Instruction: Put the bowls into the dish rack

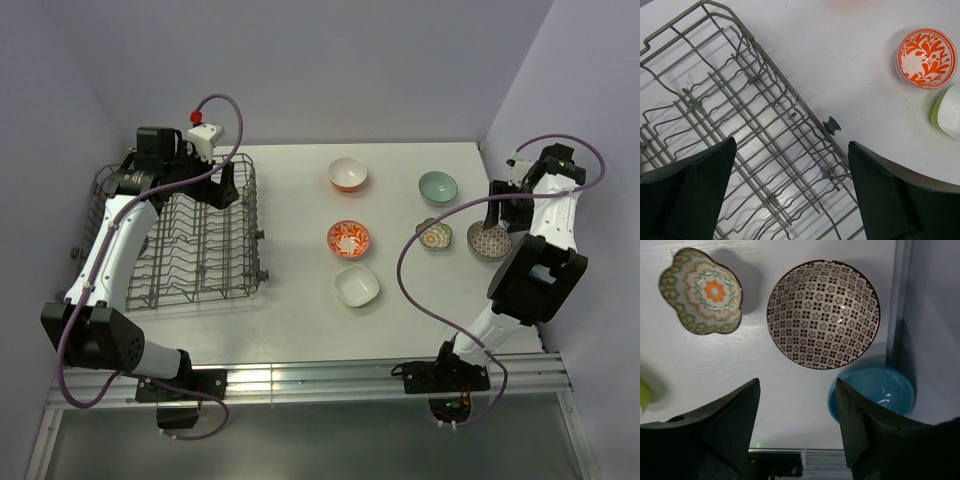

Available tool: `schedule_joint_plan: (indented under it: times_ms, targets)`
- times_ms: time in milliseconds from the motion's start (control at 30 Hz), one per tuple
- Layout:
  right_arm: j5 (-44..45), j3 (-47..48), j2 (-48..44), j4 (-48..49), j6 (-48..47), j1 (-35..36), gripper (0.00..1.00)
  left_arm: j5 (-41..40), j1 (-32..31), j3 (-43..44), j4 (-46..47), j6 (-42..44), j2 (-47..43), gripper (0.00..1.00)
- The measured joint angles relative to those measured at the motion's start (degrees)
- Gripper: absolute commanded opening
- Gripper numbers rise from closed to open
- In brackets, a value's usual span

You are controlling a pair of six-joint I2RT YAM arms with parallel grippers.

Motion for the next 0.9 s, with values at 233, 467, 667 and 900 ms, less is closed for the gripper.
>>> schedule_joint_plan:
  times_ms: [233,467,667,900]
  targets:
    - [3.8,-3.8,2.7,4.7,-1.7,-1.5,0.56,-0.5,-1.1,0.1,0.1,-0.5,0.6,1.0]
    - [7.0,-5.9,5.7,9.0,-2.8,-3.6,0.49,-1.7,-2.5,0.1,0.3,-0.9,0.6,0.99]
    - [9.1,-7.1,8.4,12.5,-3.5,-3.7,0.47,-2.8,-3.2,0.1,0.5,-0.9,0.6,1.0]
    - [10.0,-7.4,11.4,15.6,-3.9,-3.7,0.45,-4.2,-4.2,0.0,0.5,-0.9,0.6,1.0]
